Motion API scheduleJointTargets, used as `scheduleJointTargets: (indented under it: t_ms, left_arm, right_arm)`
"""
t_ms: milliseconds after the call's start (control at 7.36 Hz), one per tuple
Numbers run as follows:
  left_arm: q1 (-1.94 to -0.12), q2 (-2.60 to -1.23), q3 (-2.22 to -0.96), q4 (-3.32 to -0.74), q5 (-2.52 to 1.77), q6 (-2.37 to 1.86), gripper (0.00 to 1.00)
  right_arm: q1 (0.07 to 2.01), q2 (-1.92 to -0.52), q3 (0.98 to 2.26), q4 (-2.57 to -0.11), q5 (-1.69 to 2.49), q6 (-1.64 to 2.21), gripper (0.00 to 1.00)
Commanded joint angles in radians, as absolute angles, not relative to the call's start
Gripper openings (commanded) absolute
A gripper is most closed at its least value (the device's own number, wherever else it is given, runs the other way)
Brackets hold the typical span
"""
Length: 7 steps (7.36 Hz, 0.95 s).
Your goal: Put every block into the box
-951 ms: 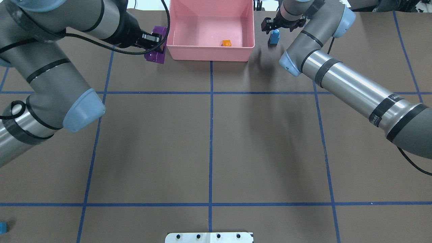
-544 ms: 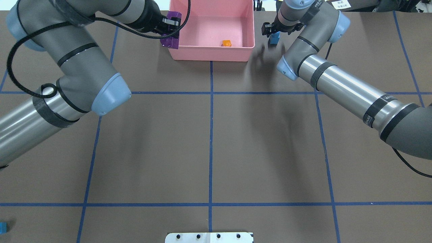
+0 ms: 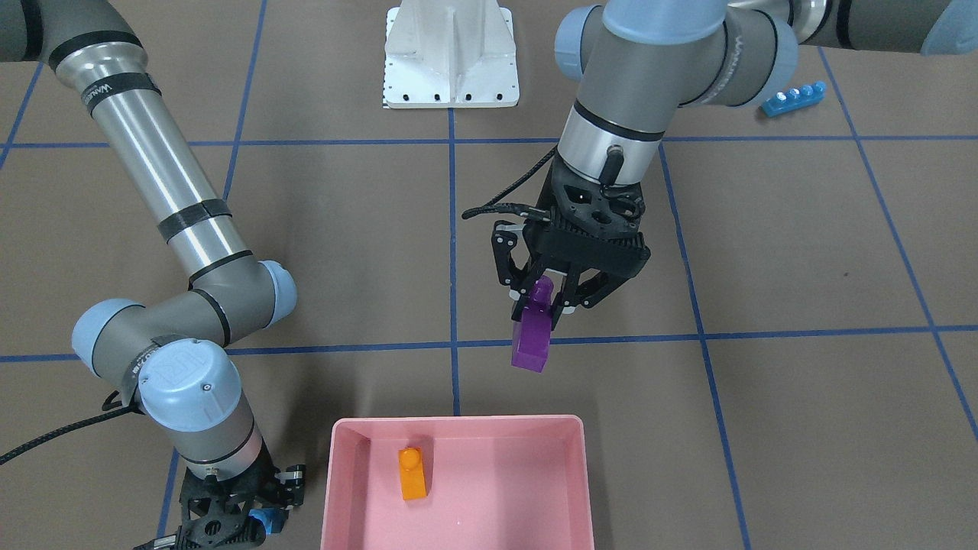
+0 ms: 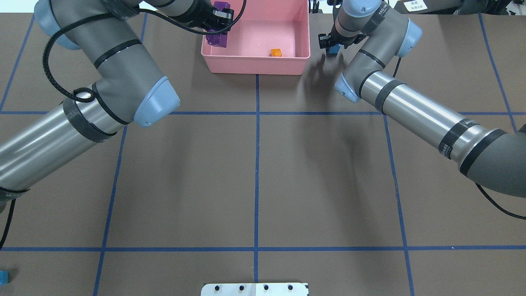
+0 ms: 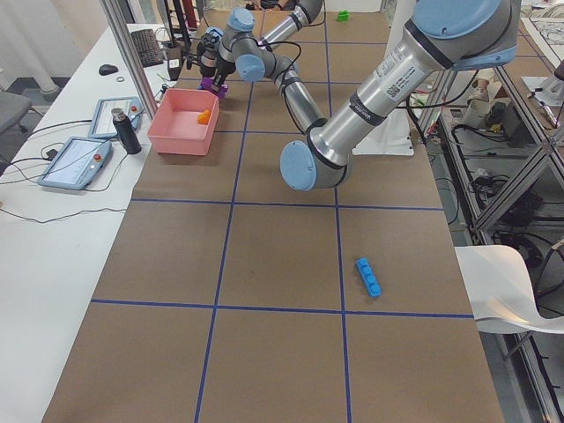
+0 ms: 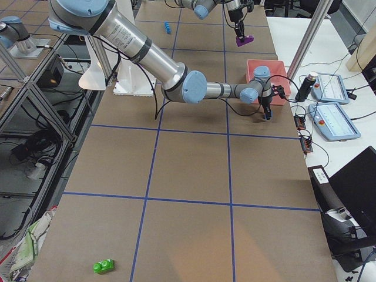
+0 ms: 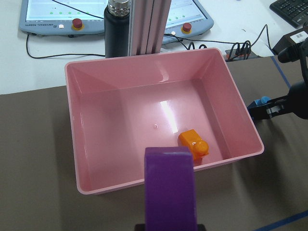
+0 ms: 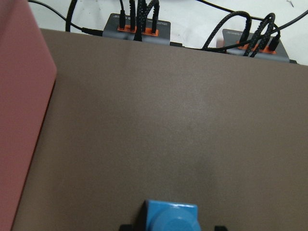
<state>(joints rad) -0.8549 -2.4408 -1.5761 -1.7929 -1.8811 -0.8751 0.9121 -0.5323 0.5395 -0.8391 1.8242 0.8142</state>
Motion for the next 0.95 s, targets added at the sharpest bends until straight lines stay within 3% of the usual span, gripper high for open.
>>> scheduleJointTargets:
  t_ms: [0, 272, 544, 815]
  left_arm:
    - [-0.854, -2.453, -1.502, -1.907, -1.875, -0.946, 0.0]
    - [-0.854, -2.499, -1.357, -2.04, -1.852, -1.003, 0.0]
    - [-0.821, -2.66, -1.132, -2.055, -1.696, -1.043, 0.0]
    - [-0.799, -2.703, -0.944, -2.184, -1.577, -1.045, 0.0]
  right_arm:
    - [0.917, -0.529, 0.54, -0.839, 1.827, 0.808, 0.0]
    - [0.969, -0.509, 0.548, -0.842, 1.851, 0.802, 0.0]
    - [1.089, -0.508, 0.628, -0.885, 2.018, 0.761, 0.0]
    - [1.134, -0.531, 0.882, -1.184, 2.126, 0.714, 0.0]
